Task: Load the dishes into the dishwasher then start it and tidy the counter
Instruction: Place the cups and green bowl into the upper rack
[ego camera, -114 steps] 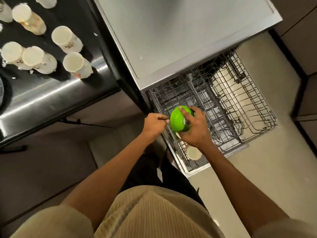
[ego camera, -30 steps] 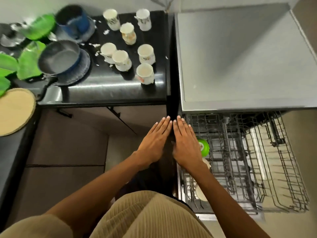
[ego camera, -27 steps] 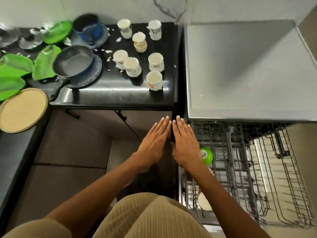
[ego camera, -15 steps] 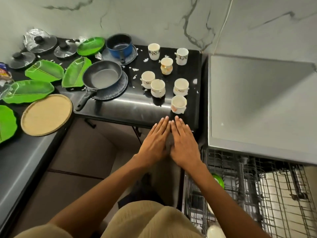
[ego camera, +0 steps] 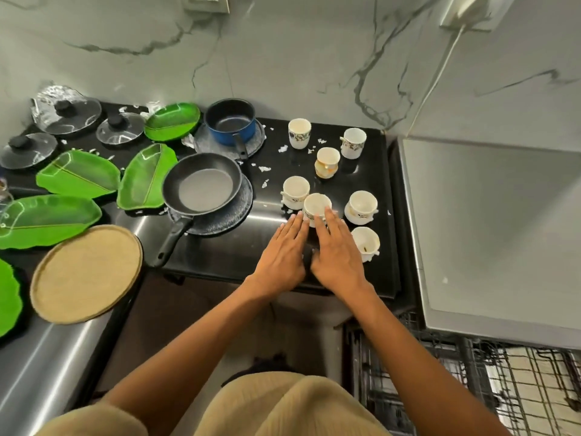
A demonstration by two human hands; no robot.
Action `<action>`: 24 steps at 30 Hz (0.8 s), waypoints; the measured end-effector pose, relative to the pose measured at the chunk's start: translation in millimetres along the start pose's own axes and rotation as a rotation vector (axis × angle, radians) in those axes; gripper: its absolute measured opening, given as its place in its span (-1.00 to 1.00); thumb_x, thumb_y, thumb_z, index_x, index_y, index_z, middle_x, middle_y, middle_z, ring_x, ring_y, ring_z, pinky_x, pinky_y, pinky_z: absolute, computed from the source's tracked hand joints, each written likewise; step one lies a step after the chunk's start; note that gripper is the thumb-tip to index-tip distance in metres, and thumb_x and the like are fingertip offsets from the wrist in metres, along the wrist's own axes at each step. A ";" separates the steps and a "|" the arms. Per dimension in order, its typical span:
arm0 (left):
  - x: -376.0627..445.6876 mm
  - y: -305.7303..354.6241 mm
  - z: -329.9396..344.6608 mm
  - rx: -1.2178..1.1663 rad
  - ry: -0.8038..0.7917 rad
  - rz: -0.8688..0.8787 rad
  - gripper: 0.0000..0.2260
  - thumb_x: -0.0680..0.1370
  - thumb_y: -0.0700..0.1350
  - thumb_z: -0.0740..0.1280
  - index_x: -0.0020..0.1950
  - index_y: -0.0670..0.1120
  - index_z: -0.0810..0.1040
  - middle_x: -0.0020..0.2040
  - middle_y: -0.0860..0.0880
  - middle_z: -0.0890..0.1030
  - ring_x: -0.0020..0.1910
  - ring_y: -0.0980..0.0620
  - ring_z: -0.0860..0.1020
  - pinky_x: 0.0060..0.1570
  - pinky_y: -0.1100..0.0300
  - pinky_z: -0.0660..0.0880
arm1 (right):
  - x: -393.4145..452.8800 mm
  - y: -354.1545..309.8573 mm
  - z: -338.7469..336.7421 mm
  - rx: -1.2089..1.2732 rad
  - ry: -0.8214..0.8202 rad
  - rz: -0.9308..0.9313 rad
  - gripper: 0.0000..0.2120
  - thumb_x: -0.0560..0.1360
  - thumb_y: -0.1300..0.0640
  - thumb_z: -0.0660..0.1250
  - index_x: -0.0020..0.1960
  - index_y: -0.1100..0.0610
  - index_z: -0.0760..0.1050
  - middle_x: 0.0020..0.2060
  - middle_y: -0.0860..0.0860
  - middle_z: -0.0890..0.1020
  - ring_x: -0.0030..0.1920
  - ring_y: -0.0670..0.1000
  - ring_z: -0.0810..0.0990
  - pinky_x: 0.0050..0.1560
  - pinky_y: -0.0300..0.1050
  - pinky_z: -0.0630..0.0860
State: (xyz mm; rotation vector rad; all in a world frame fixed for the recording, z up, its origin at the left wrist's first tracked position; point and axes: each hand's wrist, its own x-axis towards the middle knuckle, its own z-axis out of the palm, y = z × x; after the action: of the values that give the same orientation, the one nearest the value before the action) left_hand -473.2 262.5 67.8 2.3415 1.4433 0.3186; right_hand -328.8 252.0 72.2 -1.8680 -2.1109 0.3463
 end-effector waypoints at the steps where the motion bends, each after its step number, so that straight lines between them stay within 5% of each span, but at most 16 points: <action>1: 5.1 -6.3 -2.5 -0.005 -0.005 0.002 -0.27 0.52 -0.22 0.22 0.63 -0.18 -0.06 0.63 -0.13 -0.06 0.61 -0.01 -0.12 0.58 0.07 -0.16 | 8.9 -2.6 1.5 -0.007 -0.003 0.021 -0.24 0.49 0.19 0.36 0.61 0.18 0.12 0.62 0.19 0.08 0.62 0.15 0.02 0.61 0.07 0.02; 6: 27.3 -27.2 -8.2 -0.098 -0.001 -0.001 -0.32 0.55 -0.23 0.22 0.62 -0.22 0.00 0.62 -0.17 0.03 0.61 -0.06 -0.02 0.50 0.28 -0.25 | 39.0 -12.3 7.7 -0.064 -0.035 0.147 -0.34 0.53 0.11 0.38 0.56 0.17 0.23 0.59 0.19 0.16 0.60 0.17 0.09 0.59 0.06 0.10; 9: 33.6 -34.2 -5.0 -0.163 -0.006 0.019 -0.33 0.56 -0.23 0.26 0.62 -0.22 0.02 0.62 -0.15 0.06 0.61 -0.03 0.01 0.40 0.44 -0.31 | 43.9 -13.6 11.8 -0.094 -0.006 0.181 -0.45 0.47 0.14 0.42 0.43 0.18 0.39 0.46 0.20 0.36 0.48 0.21 0.31 0.46 0.09 0.33; 12: 37.4 -40.0 0.7 -0.196 -0.041 0.024 -0.29 0.55 -0.22 0.29 0.63 -0.18 0.02 0.63 -0.10 0.06 0.61 0.00 0.02 0.48 0.32 -0.17 | 44.7 -12.1 15.5 -0.127 0.065 0.169 -0.60 0.39 0.21 0.44 0.22 0.18 0.53 0.19 0.16 0.54 0.21 0.19 0.49 0.18 0.08 0.49; 18: 39.2 -48.4 8.0 -0.330 -0.067 -0.004 -0.29 0.53 -0.19 0.32 0.63 -0.06 0.08 0.60 0.02 0.21 0.57 0.06 0.15 0.53 0.10 0.16 | 41.8 -7.0 19.1 -0.154 0.157 0.132 -0.75 0.33 0.31 0.46 -0.01 0.17 0.59 -0.05 0.10 0.58 0.01 0.14 0.50 0.01 0.04 0.51; 24: 28.4 -46.0 5.1 -0.490 0.030 0.039 -0.39 0.49 -0.25 0.38 0.50 0.05 0.32 0.39 0.18 0.48 0.39 0.17 0.41 0.35 0.30 0.30 | 28.6 -6.6 23.9 -0.193 0.227 0.100 -0.83 0.30 0.34 0.44 -0.15 0.15 0.58 -0.21 0.04 0.58 -0.10 0.09 0.45 -0.07 -0.03 0.42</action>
State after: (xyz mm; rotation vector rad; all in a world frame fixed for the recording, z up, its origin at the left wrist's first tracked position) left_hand -495.8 305.6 43.6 1.9722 1.1688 0.6402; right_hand -347.0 279.9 54.4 -2.0163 -1.9620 -0.0501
